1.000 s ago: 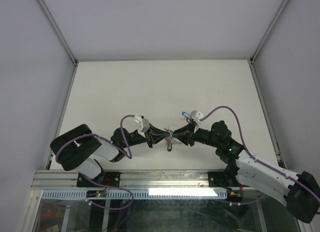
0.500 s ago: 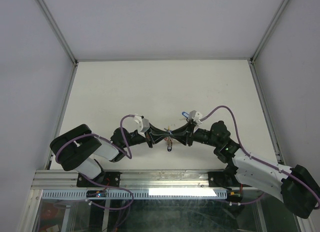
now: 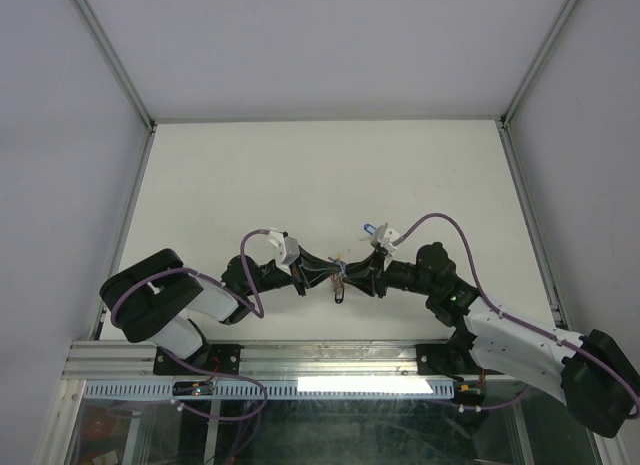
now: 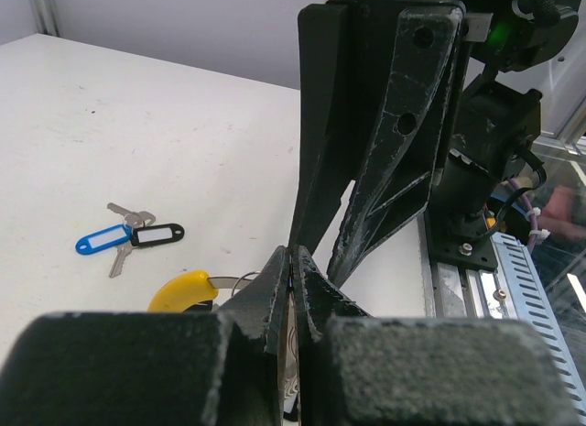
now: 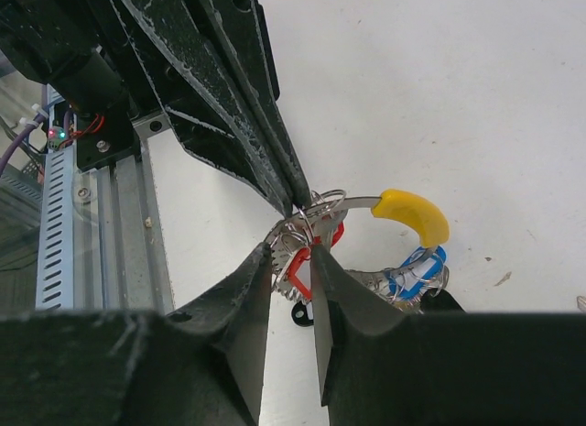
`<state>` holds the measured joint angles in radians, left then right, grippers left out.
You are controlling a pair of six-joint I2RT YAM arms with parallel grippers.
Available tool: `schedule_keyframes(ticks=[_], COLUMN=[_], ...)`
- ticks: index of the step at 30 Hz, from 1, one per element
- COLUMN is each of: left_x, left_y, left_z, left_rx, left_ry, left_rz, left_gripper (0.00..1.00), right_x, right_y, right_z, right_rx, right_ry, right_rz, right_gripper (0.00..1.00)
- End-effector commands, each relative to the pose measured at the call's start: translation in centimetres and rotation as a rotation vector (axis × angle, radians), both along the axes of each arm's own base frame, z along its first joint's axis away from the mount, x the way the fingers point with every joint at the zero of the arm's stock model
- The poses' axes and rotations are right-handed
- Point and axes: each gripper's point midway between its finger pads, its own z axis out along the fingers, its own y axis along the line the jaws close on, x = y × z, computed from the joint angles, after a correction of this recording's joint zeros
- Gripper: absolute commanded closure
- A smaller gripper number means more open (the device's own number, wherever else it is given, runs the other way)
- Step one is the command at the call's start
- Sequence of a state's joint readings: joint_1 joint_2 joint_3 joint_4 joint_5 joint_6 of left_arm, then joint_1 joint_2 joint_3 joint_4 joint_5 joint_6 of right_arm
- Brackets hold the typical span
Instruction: Put the keys on the keyring
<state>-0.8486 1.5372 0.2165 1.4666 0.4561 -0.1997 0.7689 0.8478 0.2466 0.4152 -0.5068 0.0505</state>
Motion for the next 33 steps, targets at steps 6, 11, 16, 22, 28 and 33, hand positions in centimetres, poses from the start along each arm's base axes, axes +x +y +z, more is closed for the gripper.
schedule_keyframes(ticks=[6,11,16,22,28,33], left_x=[-0.8,-0.8,-0.8,-0.9,-1.0,-0.9], left_y=[0.6,0.6,0.5,0.5,0.4,0.4], left_z=[7.2,7.1,7.1,7.1,7.0,7.0], left_rx=[-0.223,-0.221,-0.219,-0.218,-0.215,-0.214], left_ry=[-0.187,-0.186,-0.186,-0.187,-0.188,-0.188], left_rz=[-0.026,-0.029,-0.032,-0.037,-0.041,-0.04], left_gripper=[1.0,1.0,1.0,1.0,1.0,1.0], right_x=[1.2,1.4,1.2,1.1,1.2,1.1], right_y=[0.7,0.7,1.0,1.4,1.6,1.3], right_z=[2.5,3.0,3.5,3.4,3.6,4.1], right_rx=[0.056,0.076,0.09,0.085,0.093,0.113], right_ry=[-0.072,-0.094,-0.109,-0.106,-0.112,-0.125], right_rz=[-0.014,-0.024,-0.003,0.025,0.03,0.019], right_gripper=[0.7,0.69,0.69,0.73,0.79,0.75])
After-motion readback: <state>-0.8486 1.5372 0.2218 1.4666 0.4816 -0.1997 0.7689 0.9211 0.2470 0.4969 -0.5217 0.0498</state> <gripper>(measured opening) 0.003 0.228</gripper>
